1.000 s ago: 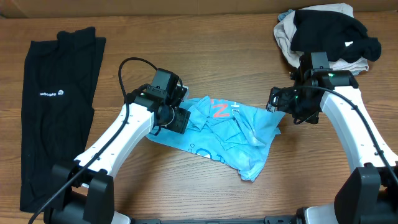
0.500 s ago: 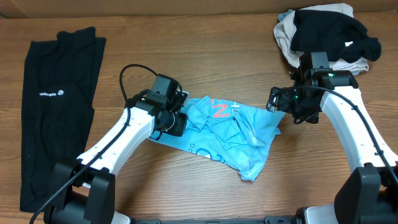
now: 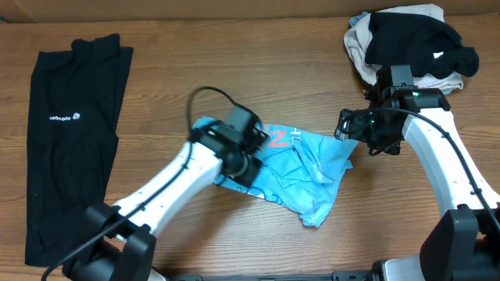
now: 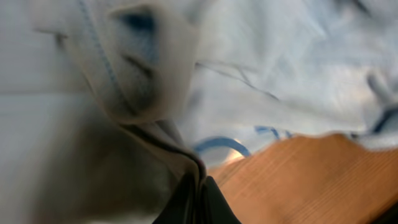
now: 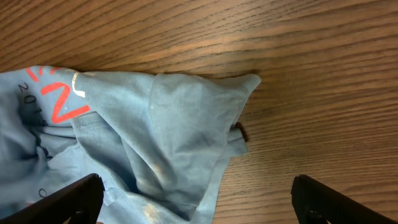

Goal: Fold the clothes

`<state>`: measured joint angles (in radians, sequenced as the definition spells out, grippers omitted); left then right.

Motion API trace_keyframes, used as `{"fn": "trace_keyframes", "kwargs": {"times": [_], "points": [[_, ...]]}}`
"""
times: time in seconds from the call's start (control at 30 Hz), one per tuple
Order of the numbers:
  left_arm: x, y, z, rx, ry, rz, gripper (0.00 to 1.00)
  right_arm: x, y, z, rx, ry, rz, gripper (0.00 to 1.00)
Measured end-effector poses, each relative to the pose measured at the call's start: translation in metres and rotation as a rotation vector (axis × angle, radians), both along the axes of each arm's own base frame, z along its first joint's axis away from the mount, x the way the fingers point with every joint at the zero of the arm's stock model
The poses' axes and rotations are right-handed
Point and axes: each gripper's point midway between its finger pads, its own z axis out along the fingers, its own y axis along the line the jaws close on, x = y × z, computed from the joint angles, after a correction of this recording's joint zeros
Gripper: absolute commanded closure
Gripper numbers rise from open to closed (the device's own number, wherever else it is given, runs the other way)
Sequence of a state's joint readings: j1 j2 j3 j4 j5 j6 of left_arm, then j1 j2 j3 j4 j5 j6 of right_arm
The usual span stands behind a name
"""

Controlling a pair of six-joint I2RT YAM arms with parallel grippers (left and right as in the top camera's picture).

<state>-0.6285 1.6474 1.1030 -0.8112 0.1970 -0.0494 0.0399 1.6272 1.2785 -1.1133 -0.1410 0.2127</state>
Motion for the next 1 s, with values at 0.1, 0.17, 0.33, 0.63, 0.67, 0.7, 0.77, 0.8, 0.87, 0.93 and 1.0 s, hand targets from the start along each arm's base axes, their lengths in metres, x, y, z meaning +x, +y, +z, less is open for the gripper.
{"fn": "trace_keyframes", "kwargs": {"times": [0.1, 0.17, 0.33, 0.63, 0.67, 0.7, 0.77, 0.8, 0.87, 0.93, 1.0], "points": [[-0.021, -0.01, -0.002, 0.036, 0.01, -0.079, 0.48, 0.0, 0.0, 0.0, 0.0, -0.002, 0.0, 0.0], [-0.03, -0.015, -0.003, 0.054, 0.011, -0.112, 0.27, 0.001, 0.0, 0.0, 0.0, -0.003, 0.0, 0.0], [-0.027, -0.019, -0.003, 0.059, -0.022, -0.121, 0.2, 0.001, 0.0, 0.0, 0.0, -0.003, 0.0, 0.0], [0.036, -0.008, 0.031, -0.007, -0.132, 0.028, 0.15, -0.006, 0.004, -0.001, 0.025, 0.029, -0.015, 0.0], [0.048, -0.005, 0.041, -0.022, -0.155, 0.053, 0.14, -0.007, 0.005, -0.003, 0.036, 0.034, -0.018, 0.0], [0.059, -0.003, 0.05, -0.035, -0.178, 0.077, 0.14, -0.01, 0.007, -0.006, 0.045, 0.043, -0.02, 0.0], [0.078, 0.006, 0.066, -0.055, -0.217, 0.123, 0.11, -0.016, 0.01, -0.016, 0.066, 0.064, -0.025, 0.0], [0.086, 0.01, 0.071, -0.061, -0.231, 0.144, 0.11, -0.02, 0.012, -0.021, 0.076, 0.076, -0.027, 0.0], [0.098, 0.021, 0.078, -0.067, -0.249, 0.183, 0.11, -0.028, 0.015, -0.033, 0.098, 0.1, -0.028, 0.0], [0.106, 0.033, 0.08, -0.064, -0.253, 0.218, 0.11, -0.037, 0.019, -0.047, 0.125, 0.122, -0.032, 0.0], [0.108, 0.043, 0.079, -0.055, -0.244, 0.243, 0.1, -0.043, 0.023, -0.056, 0.149, 0.134, -0.032, 0.0]]}}
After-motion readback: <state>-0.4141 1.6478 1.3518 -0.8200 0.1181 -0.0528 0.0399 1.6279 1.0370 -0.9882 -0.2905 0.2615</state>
